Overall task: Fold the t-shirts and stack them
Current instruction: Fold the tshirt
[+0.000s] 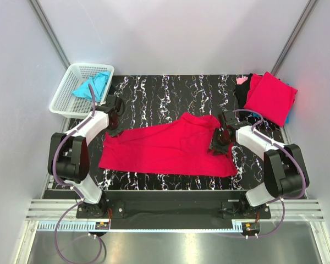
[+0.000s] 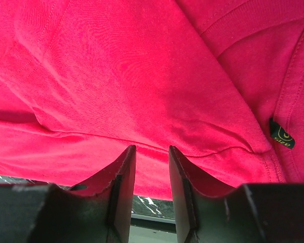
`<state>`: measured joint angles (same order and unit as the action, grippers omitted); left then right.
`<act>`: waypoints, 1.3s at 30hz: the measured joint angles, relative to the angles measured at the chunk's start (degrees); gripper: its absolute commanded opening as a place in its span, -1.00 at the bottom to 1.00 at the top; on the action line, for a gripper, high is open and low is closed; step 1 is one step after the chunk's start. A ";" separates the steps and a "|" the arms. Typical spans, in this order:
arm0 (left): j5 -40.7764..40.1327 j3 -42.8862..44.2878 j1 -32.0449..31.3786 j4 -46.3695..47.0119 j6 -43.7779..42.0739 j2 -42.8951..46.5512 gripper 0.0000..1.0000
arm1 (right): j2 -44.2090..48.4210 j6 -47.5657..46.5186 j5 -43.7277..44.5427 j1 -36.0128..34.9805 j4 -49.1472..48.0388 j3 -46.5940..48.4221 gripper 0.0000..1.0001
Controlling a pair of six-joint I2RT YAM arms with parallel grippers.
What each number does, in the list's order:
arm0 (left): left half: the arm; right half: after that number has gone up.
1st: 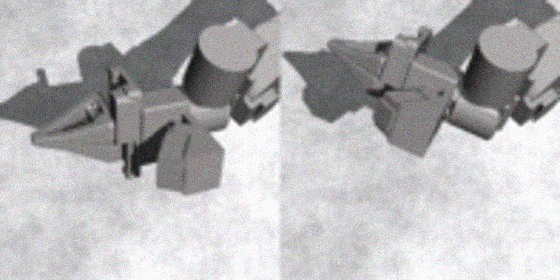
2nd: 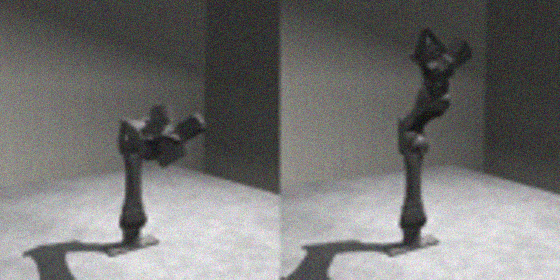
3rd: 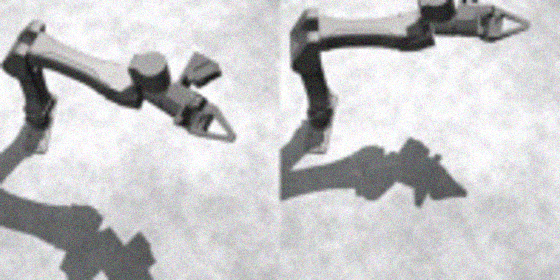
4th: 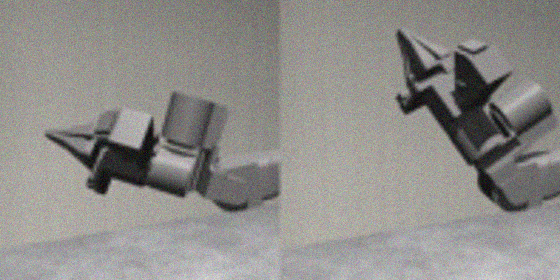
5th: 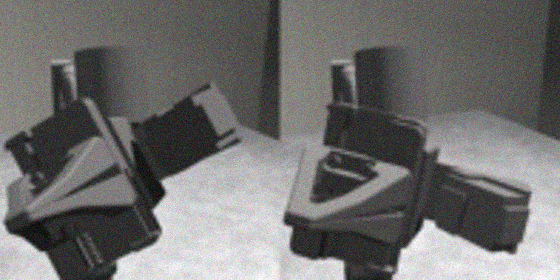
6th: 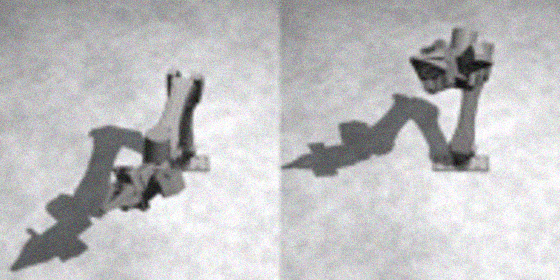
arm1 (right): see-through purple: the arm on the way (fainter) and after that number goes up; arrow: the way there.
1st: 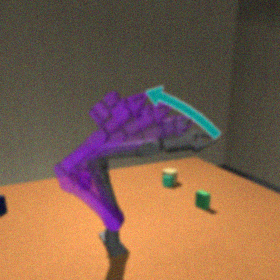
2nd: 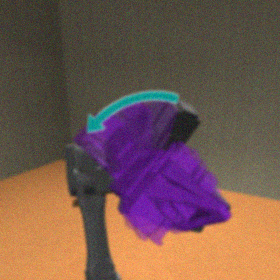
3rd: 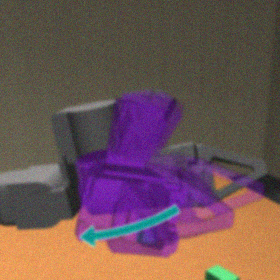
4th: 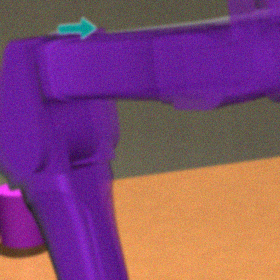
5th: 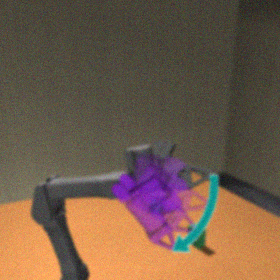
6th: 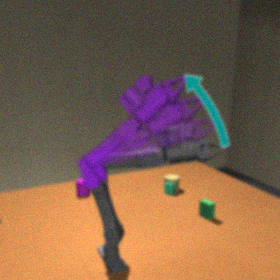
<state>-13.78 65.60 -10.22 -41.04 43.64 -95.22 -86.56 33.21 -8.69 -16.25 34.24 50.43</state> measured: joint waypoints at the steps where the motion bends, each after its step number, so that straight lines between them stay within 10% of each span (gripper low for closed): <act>1: -0.07 0.20 0.00 0.09 -0.17 -0.02 -0.53 | 0.00 0.00 0.00 0.00 0.00 0.00 -0.22; 39: -4.31 -14.99 0.00 -2.40 4.72 8.37 -0.53 | -9.14 -0.44 -4.52 -7.54 -3.21 3.76 -0.25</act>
<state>-18.09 50.61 -10.22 -43.44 48.36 -86.85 -95.70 32.77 -13.21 -23.79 31.03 54.19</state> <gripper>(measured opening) 0.232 0.375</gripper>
